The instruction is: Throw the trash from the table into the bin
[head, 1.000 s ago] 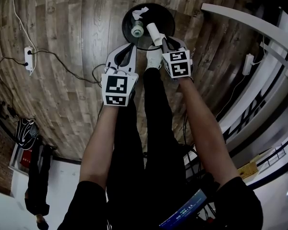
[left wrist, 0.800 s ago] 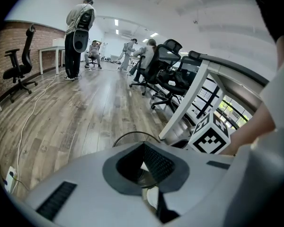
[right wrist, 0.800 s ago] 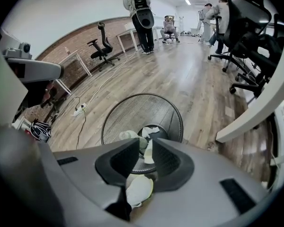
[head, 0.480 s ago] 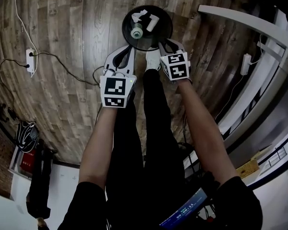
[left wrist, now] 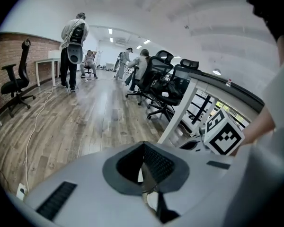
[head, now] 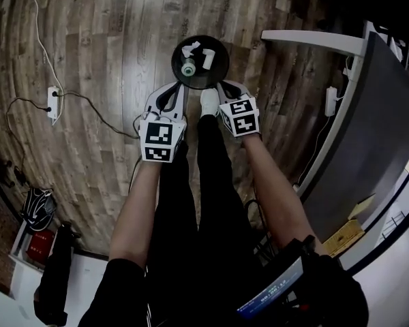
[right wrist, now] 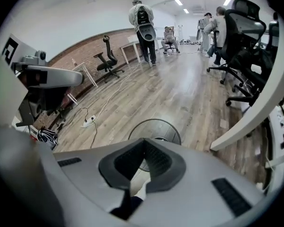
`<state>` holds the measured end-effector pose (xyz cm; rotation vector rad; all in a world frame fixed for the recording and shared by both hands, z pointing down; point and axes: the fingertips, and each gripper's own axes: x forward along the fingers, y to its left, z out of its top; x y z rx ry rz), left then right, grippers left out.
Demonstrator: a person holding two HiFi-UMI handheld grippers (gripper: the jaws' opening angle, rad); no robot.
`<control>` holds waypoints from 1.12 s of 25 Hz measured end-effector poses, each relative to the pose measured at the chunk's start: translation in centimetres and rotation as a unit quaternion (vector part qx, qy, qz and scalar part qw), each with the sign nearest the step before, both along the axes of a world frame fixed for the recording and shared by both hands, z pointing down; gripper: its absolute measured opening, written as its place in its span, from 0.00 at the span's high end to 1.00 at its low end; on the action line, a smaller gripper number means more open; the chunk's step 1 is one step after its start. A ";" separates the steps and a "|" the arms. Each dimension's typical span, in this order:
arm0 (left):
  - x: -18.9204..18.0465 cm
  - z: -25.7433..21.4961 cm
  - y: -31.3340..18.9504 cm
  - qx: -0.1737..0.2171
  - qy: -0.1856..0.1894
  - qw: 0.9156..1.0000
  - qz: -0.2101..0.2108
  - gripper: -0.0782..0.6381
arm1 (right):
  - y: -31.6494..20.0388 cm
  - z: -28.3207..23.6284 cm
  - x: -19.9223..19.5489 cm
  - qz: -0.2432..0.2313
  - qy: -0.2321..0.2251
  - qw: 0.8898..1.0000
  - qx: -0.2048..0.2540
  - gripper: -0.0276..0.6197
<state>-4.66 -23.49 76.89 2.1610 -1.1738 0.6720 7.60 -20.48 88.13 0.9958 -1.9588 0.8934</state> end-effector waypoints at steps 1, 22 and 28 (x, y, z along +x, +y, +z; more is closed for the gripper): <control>-0.1 -0.9 0.1 0.002 0.000 1.000 0.002 0.88 | 0.1 -1.0 -0.1 0.002 -0.004 1.000 0.001 0.95; -0.1 -25.2 3.6 0.103 0.006 0.993 0.059 0.88 | 2.5 -31.5 -0.4 0.082 -0.074 0.978 0.175 0.95; -0.4 -31.1 5.9 0.140 0.026 0.988 0.050 0.88 | 4.7 -38.8 -0.7 0.092 -0.102 0.963 0.234 0.95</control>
